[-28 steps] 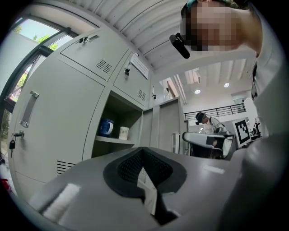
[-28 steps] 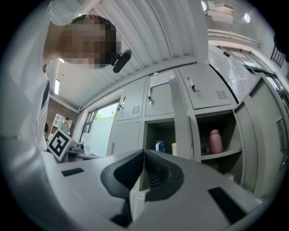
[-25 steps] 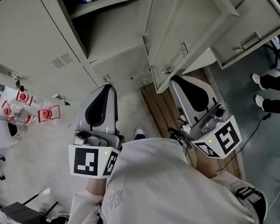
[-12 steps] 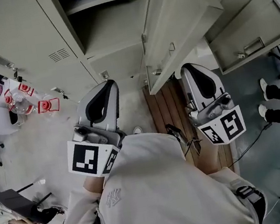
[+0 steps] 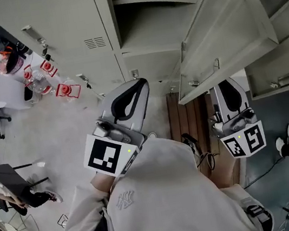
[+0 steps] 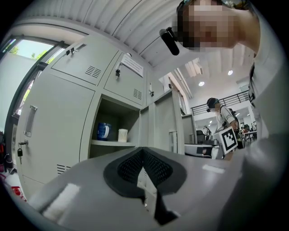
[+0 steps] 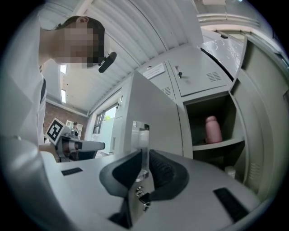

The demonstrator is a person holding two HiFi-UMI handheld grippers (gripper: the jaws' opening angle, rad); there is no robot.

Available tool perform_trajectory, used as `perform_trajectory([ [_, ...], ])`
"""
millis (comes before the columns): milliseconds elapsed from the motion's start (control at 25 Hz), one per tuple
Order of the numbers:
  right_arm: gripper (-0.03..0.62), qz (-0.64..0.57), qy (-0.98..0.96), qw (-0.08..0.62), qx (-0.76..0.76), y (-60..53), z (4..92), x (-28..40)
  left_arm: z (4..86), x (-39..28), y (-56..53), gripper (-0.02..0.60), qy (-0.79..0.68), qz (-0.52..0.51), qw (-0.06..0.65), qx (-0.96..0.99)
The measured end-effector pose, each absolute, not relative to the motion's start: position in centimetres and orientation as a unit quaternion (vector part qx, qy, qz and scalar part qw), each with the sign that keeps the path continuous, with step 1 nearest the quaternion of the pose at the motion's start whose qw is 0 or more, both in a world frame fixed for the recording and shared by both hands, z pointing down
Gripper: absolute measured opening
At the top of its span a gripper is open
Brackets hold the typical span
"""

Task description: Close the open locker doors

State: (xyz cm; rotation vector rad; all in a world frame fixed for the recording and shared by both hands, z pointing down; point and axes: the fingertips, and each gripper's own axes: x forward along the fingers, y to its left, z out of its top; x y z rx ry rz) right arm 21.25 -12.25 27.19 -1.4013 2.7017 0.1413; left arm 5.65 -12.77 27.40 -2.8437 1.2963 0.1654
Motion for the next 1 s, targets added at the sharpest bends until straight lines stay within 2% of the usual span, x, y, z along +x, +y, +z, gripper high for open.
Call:
perform_trajectory([
  [480, 0.017, 0.039, 0.907, 0.058, -0.415, -12.1, 26.3, 17.8, 27.2, 3.0, -12.3, 0.008, 0.437, 0.055, 0.004, -0.898],
  [720, 0.057, 0.035, 0.918, 0.063, -0.390, -12.8, 26.5, 15.5, 27.5, 1.5, -12.5, 0.008, 0.446, 0.057, 0.006, -0.893],
  [1000, 0.061, 0.037, 0.927, 0.053, -0.369, -14.2, 26.5, 12.3, 27.4, -0.8, -13.2, 0.008, 0.458, 0.061, 0.007, -0.887],
])
